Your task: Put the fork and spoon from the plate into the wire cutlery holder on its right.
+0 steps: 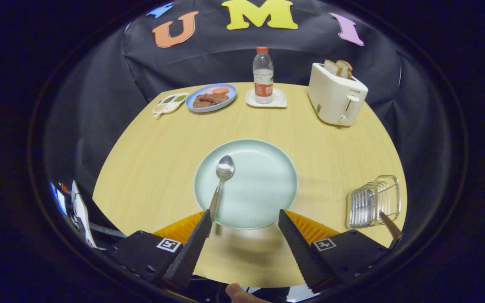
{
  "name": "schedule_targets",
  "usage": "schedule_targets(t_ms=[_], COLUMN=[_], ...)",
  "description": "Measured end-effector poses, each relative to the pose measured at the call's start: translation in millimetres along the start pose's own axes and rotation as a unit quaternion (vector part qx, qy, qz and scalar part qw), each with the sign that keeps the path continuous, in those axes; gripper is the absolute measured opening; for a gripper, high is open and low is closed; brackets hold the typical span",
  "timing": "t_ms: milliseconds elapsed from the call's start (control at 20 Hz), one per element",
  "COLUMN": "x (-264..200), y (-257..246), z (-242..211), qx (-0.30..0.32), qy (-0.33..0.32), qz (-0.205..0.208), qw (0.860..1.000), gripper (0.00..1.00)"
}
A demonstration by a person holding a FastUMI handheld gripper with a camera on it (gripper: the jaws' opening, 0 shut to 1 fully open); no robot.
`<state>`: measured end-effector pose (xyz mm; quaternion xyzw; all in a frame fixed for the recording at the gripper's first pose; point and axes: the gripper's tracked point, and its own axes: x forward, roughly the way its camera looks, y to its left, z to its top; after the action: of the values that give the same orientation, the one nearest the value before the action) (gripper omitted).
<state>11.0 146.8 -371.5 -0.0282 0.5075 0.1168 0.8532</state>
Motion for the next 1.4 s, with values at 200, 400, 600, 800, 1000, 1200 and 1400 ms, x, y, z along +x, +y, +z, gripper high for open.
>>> schedule_targets(t_ms=[200,400,600,800,1000,1200,1400], x=[23.1,41.7,65.7,82.9,90.3,87.2,78.6], y=[21.2,35.5,45.3,42.1,48.2,48.4,41.6], z=[-6.5,4.4,12.2,7.8,1.4,-4.6,-3.5], qx=[0.029,0.07,0.086,0.099,0.091,0.08,0.06], qy=[0.02,-0.007,-0.027,-0.022,-0.009,0.009,0.014], qz=[0.001,0.002,0.002,-0.014,-0.007,-0.013,-0.026], qw=[0.999,0.997,0.996,0.995,0.996,0.997,0.998], gripper=[0.97,0.95,0.92,0.71,0.35,0.1,0.05])
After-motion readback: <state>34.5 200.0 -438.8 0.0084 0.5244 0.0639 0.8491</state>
